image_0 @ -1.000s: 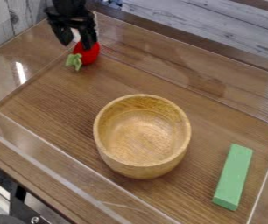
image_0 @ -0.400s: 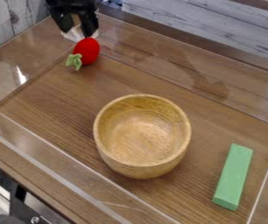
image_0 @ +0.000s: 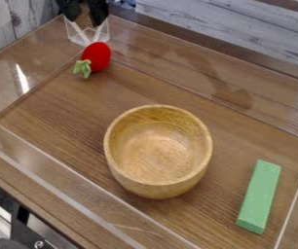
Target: Move the red object to the left side of the table
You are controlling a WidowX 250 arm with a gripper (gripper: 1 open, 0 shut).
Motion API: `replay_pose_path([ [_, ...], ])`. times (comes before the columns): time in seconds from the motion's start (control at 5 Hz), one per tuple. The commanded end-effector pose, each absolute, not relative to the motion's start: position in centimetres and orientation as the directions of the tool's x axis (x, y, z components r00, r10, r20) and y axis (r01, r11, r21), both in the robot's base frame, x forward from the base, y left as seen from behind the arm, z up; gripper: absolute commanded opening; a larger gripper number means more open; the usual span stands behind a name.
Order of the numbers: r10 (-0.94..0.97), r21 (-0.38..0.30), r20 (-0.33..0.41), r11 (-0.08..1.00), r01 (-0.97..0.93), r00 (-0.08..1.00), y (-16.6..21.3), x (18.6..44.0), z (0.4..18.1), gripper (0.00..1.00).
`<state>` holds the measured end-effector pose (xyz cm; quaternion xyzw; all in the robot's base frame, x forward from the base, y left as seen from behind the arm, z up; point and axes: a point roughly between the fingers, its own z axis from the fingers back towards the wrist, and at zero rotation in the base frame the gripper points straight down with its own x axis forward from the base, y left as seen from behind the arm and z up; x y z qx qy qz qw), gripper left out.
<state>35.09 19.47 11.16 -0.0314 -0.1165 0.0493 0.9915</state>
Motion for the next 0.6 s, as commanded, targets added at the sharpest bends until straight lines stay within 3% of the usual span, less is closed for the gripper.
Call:
replay_pose_path([
  [0.0,0.129,-0.029,0.277,0.992,-0.126,0.952,21.52,35.06,13.14,1.00],
  [0.4,0.125,-0.019,0.253,0.992,-0.125,0.959,21.23,34.10,13.07,1.00],
])
